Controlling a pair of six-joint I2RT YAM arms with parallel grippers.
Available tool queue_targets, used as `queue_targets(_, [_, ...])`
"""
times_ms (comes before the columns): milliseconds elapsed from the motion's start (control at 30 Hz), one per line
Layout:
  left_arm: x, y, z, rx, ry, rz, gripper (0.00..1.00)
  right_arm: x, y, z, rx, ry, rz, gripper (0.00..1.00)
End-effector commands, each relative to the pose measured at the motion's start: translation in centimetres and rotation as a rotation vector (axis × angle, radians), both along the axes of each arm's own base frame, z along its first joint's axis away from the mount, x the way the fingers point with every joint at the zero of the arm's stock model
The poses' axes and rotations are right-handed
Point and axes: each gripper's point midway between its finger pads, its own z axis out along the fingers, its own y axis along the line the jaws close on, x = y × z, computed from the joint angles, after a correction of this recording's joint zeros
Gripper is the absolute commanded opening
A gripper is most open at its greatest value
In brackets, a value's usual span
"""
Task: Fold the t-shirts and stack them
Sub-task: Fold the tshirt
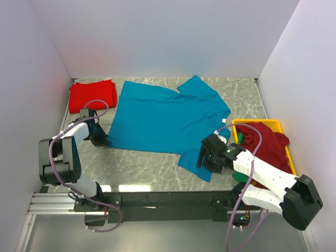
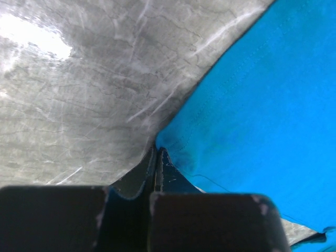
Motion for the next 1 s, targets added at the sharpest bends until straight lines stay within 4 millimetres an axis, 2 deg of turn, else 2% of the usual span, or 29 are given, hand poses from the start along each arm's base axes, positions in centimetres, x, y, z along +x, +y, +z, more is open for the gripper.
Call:
queue_targets(0, [-1.4,-0.5,-0.8,-0.022,0.028,-0.021,0.01,-1.7,-0.5,-0.6,0.003,0.036,-0.081,0.71])
queue_targets(100, [-1.4,-0.6,-0.6,-0.023,0.02,-0.022,0.01,-3.0,-1.1,-1.5,-0.01,0.071,-0.129,0.71])
queue_targets(300, [-1.4,-0.7,-0.7,-0.031,0.016,-0.03,0.01,-4.2,-1.7,-2.7,-0.017,0.107,-0.176,0.69])
queue_targets(600, [-1.3,-0.7,-0.6,-0.031,0.008,-0.03,0.01,-4.3,-2.1,-4.2,-0.047,0.128,-0.208,0.62])
queue_targets(967, [-1.2,-0.6,-0.6,-0.026,0.008,-0.03,0.01,-4.1,-2.7,-4.3,-0.081,0.122,-0.232,0.47])
